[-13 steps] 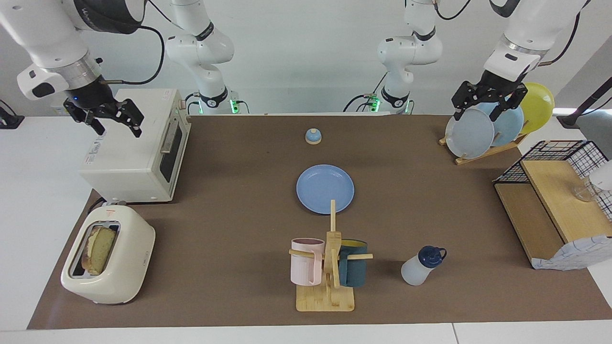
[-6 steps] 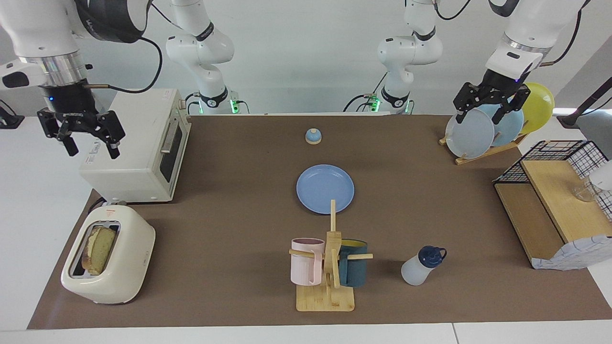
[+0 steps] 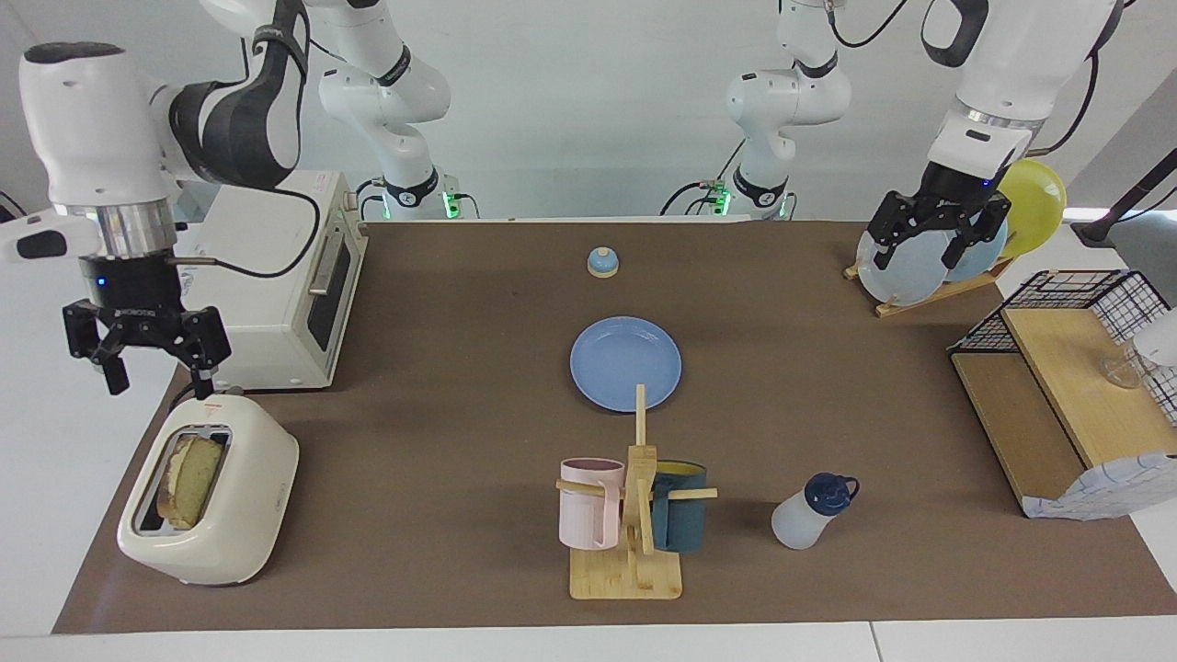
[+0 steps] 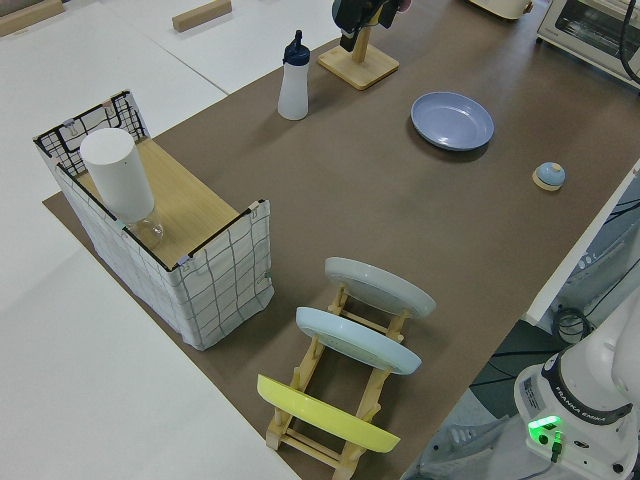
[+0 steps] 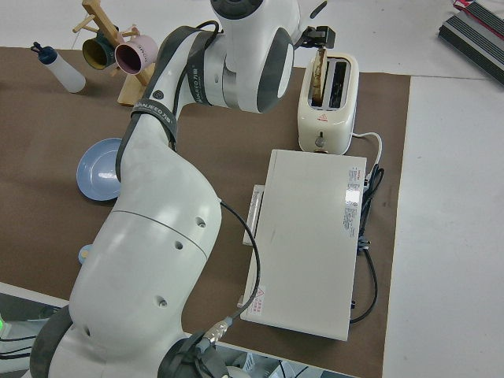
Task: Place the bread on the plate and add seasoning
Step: 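Reach the left gripper to the bottle while the right gripper reaches the toaster bread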
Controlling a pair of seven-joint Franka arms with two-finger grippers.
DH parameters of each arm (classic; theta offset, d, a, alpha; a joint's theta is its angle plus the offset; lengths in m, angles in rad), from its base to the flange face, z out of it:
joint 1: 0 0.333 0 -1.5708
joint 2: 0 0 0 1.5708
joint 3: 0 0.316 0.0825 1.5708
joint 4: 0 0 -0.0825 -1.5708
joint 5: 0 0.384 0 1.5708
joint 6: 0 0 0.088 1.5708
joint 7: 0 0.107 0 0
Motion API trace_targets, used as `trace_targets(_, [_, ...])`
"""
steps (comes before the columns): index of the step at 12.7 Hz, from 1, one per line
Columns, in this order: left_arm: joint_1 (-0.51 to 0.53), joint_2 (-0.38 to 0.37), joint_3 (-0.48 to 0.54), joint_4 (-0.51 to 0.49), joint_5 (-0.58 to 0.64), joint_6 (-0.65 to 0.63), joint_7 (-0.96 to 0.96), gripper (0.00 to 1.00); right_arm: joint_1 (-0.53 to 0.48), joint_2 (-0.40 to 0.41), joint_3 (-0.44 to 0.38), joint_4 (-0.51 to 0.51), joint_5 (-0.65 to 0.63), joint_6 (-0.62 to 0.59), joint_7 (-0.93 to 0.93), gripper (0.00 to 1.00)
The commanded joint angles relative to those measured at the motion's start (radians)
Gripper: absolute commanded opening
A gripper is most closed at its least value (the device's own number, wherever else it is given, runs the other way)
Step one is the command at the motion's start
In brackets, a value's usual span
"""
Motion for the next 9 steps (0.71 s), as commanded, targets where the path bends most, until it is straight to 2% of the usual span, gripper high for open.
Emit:
trace_targets(1, [-0.027, -0.036, 0.005, -0.201, 0.011, 0.295, -0.028, 1.0, -0.026, 0.101, 0.008, 0.04, 0.053, 0.073, -0.109, 1.0])
trace_targets(2, [-0.033, -0.02, 0.003, -0.269, 0.012, 0.433, -0.048, 1.0, -0.028, 0.11, 0.008, 0.022, 0.06, 0.115, -0.146, 1.0])
trace_targets(4, [-0.052, 0.06, 0.005, -0.372, 0.015, 0.725, -0.065, 1.0, -0.034, 0.138, 0.008, 0.011, 0.061, 0.129, -0.198, 1.0])
trace_targets(5, [-0.061, 0.127, 0.006, -0.378, 0.015, 0.841, -0.065, 1.0, -0.052, 0.138, 0.008, -0.002, 0.061, 0.129, -0.24, 1.0])
trace_targets(6, [-0.085, 0.193, 0.009, -0.378, 0.014, 0.95, -0.066, 1.0, -0.054, 0.135, 0.008, -0.016, 0.062, 0.129, -0.249, 0.95])
trace_targets(7, [-0.088, 0.256, 0.009, -0.378, 0.014, 1.055, -0.066, 1.0, -0.054, 0.129, 0.008, -0.03, 0.062, 0.126, -0.251, 0.82])
trace_targets(9, [-0.131, 0.341, 0.017, -0.377, 0.008, 1.166, -0.066, 1.0, -0.054, 0.127, 0.006, -0.033, 0.056, 0.124, -0.277, 0.36])
